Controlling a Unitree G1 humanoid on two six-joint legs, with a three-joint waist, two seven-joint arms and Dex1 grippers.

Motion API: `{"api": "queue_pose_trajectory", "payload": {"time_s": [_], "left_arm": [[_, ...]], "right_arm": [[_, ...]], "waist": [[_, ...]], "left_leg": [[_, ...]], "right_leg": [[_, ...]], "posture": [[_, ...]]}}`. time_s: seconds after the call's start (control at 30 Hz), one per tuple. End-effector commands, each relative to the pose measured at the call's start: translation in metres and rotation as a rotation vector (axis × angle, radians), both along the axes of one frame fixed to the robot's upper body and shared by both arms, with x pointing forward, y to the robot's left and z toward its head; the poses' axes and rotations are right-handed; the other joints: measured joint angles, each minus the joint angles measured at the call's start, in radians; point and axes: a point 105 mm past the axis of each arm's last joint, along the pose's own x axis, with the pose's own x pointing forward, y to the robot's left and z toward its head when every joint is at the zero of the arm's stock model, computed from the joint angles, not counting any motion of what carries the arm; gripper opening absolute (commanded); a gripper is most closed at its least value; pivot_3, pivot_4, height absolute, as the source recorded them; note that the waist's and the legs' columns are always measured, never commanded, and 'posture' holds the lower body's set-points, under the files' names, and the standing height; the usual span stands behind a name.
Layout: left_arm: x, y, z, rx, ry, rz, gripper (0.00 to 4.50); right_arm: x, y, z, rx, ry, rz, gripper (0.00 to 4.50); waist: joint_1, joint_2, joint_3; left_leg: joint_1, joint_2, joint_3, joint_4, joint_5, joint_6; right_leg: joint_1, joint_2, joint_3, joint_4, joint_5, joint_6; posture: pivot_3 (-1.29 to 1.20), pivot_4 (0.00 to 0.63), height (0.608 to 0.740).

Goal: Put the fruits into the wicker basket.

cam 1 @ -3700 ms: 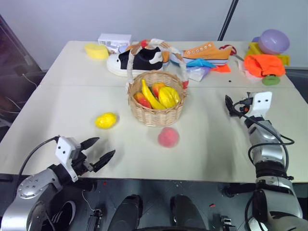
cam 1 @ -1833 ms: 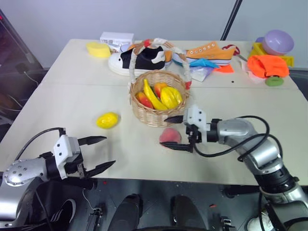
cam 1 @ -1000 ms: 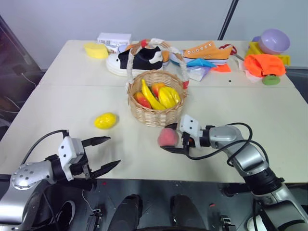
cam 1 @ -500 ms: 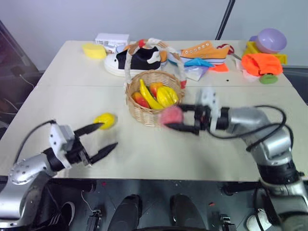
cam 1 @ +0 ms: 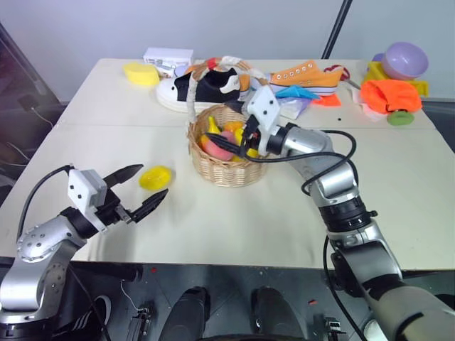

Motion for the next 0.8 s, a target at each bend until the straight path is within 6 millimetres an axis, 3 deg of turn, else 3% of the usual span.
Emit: {"api": "queue_pose_trajectory", "payload": {"time_s": [0.03, 0.13, 0.23, 0.37, 0.47, 0.8], "left_arm": [[0.000, 0.010, 0.010, -0.022, -0.047, 0.074, 4.50], [0.006, 0.020, 0.014, -0.023, -0.060, 0.143, 4.50], [0.023, 0.033, 0.018, 0.017, -0.083, 0.256, 4.50], [0.046, 0.046, 0.004, 0.071, 0.028, 0.397, 4.50], [0.054, 0.046, -0.005, 0.066, 0.136, 0.431, 4.50], [0.074, 0.008, -0.026, 0.171, 0.279, 0.242, 4.50]], "right_arm": [[-0.019, -0.017, 0.017, 0.081, -0.001, 0.066, 4.44], [-0.056, -0.024, 0.020, 0.103, 0.041, 0.234, 4.44], [-0.089, -0.042, -0.011, -0.073, 0.160, 0.306, 4.44], [-0.111, -0.072, -0.038, -0.327, 0.183, 0.299, 4.44], [-0.117, -0.081, -0.038, -0.316, 0.216, 0.278, 4.44], [-0.107, -0.075, -0.040, -0.260, 0.179, 0.209, 4.44]], "waist": [[0.002, 0.000, 0.000], [0.004, 0.000, 0.000], [0.009, 0.000, 0.000], [0.006, -0.001, 0.000], [-0.003, -0.001, 0.000], [0.006, -0.002, 0.001]], "left_leg": [[0.000, 0.000, 0.000, 0.000, 0.000, 0.000], [0.000, 0.000, 0.000, 0.000, 0.000, 0.000], [0.000, 0.000, 0.000, 0.000, 0.000, 0.000], [0.001, -0.001, -0.001, 0.001, 0.000, 0.001], [0.001, -0.001, 0.000, 0.002, 0.000, 0.001], [0.001, 0.002, 0.000, 0.002, 0.000, 0.001]], "right_leg": [[0.000, 0.000, 0.000, 0.000, 0.000, 0.000], [0.000, -0.001, 0.000, 0.000, 0.000, 0.000], [0.001, -0.002, 0.000, 0.000, 0.000, 0.000], [0.004, -0.001, -0.002, -0.002, 0.000, 0.000], [0.003, -0.001, -0.001, -0.001, 0.000, 0.001], [0.003, 0.002, -0.001, 0.000, 0.000, 0.000]], "posture": [[0.00, 0.150, 0.740], [0.00, 0.150, 0.740], [0.00, 0.150, 0.740], [0.00, 0.150, 0.740], [0.00, 0.150, 0.740], [0.00, 0.150, 0.740]]}}
